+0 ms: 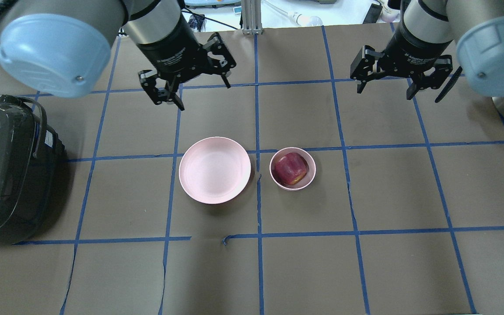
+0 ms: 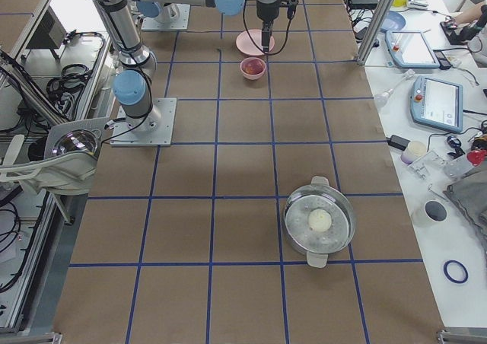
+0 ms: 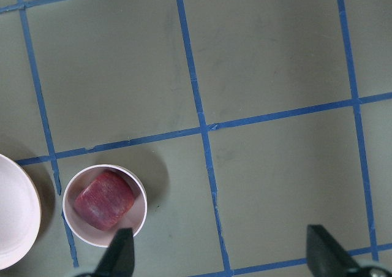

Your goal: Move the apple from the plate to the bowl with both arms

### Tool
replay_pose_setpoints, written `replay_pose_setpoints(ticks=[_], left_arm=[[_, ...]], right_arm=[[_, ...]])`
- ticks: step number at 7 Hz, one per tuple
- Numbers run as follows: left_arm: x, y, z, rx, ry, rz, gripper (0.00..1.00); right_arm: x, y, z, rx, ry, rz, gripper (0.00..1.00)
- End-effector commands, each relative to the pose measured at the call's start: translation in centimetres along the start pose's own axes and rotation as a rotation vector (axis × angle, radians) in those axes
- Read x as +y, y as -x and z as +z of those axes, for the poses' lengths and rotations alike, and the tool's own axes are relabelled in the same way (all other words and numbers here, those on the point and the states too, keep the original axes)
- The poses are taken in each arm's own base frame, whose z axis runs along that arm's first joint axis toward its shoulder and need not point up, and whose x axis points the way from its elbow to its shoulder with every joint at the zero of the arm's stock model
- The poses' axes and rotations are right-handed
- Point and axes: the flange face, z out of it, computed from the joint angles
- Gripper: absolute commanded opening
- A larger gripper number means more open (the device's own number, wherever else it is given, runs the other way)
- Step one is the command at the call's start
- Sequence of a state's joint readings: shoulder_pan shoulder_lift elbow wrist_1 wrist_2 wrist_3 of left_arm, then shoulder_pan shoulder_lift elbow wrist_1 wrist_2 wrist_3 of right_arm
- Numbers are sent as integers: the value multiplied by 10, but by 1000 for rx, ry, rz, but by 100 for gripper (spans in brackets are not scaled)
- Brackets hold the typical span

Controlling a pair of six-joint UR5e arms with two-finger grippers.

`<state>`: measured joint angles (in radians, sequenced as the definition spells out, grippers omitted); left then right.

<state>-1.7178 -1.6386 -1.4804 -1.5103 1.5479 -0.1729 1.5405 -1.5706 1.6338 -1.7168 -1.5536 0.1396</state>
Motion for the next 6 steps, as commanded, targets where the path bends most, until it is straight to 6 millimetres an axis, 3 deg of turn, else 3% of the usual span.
replay_pose_setpoints(ticks=[1, 6], left_arm=[[-10, 28, -9, -75, -27, 185, 100], [-9, 28, -4, -58, -20, 167, 100]], right_arm=[[0, 0, 0, 2, -2, -6, 100], [-1, 0, -5, -2, -17, -3, 100]])
